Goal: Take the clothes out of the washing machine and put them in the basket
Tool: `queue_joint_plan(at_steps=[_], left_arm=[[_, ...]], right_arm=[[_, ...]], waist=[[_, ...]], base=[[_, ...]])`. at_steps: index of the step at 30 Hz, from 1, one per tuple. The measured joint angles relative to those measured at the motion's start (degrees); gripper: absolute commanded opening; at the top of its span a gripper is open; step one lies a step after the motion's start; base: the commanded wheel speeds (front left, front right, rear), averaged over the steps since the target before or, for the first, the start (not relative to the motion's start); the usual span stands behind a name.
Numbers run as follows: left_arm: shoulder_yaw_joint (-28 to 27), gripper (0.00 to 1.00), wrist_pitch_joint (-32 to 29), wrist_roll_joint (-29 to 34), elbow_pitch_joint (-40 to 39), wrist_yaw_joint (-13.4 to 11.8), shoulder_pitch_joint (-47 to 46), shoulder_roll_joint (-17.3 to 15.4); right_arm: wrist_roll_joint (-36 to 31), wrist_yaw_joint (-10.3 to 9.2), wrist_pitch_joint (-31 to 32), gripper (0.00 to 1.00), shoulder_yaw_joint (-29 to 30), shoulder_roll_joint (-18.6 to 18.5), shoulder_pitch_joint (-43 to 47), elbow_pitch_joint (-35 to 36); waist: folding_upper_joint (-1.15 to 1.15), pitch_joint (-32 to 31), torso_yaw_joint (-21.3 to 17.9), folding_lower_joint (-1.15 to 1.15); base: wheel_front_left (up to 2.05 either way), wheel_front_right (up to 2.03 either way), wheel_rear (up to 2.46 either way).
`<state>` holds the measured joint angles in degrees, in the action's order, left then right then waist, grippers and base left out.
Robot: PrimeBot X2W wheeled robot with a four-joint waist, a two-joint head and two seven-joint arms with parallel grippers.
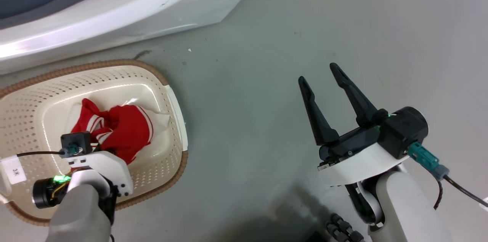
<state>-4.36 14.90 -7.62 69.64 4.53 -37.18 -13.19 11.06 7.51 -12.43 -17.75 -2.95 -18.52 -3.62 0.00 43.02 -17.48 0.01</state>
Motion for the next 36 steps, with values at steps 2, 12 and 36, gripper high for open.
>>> queue_joint_plan(at_steps=[2, 12, 36], left_arm=[[0.13, 1.0, 0.01, -0.19, 0.01, 0.33, 0.1, 0.87], [0.26, 1.0, 0.16, -1.12, -5.36, 0.52, 8.33, 5.79], [4.25, 1.0, 0.16, -1.56, -35.17, -2.89, 21.24, 10.24]], right_arm=[[-0.3, 0.0, -0.23, 1.0, 0.62, 0.02, 0.01, -0.34], [-3.07, 0.0, 1.35, 1.0, 3.56, 0.03, 2.59, -1.94], [-6.01, 0.0, 8.49, 1.0, 7.14, 0.02, 12.68, 4.78]], waist=[[0.0, -1.14, 0.37, 0.0], [0.0, -11.9, 3.49, -0.01], [0.0, -31.77, 15.09, -0.02]], base=[[0.0, 0.0, 0.0], [0.0, 0.0, 0.0], [0.0, 0.0, 0.0]])
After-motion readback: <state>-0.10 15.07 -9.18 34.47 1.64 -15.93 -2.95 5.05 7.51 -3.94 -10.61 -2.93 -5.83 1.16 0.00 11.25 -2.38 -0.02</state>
